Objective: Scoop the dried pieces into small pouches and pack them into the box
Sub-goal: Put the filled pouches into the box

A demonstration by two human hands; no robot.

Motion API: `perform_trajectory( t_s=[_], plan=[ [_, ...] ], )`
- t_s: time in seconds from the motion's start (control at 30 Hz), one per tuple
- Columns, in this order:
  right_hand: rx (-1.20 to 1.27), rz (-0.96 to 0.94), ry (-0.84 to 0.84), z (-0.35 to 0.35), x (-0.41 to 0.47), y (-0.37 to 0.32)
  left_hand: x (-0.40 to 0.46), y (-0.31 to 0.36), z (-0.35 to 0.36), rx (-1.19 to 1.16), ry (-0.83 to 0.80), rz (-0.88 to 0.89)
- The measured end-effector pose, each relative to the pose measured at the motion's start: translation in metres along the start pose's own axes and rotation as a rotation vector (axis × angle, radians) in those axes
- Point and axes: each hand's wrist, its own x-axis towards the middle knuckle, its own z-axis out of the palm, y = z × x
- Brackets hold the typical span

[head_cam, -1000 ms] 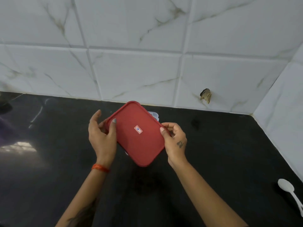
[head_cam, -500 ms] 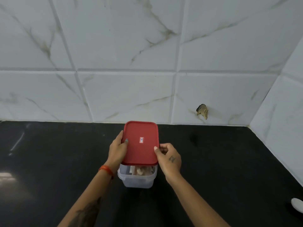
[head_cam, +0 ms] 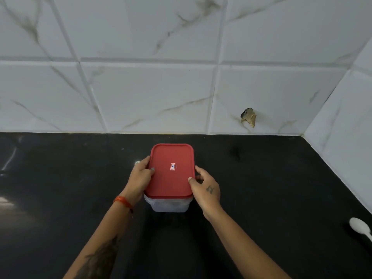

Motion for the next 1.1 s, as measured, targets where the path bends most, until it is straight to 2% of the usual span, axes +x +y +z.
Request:
perform_trajectory(
  t_s=[0.27,0.37,0.5,0.6,0.77,0.97,1.1],
  plan=[
    [0.028,-0.037,-0.007,0.001,-0.003,0.006,-0.006,0.001,-0.004,-0.017,-0.057,0.018],
    [-0.085,-0.105,0.0,0.003,-0.004,0.007,-0.004,-0.002,-0.002,0.037,-0.038,0.041],
    [-0.248,-0.258,0.057,0.011,-0.013,0.011,0.003,-0.012,-0.003,0.186,-0.002,0.046],
    [-0.235,-0.232,0.029,0.008,-0.01,0.011,0.003,-0.011,-0.003,0.244,-0.008,0.055],
    [-0.296,-0.304,0.016,0.002,0.004,-0.012,0.009,0.004,-0.002,0.443,0.064,0.252],
    [-0.563,-0.44,-0.144,0.015,0.052,-0.033,0.041,0.011,0.014,0.854,-0.02,0.381],
    [-0.632,-0.448,-0.167,0.022,0.062,-0.022,0.048,-0.001,0.017,0.948,-0.007,0.4]
  ],
)
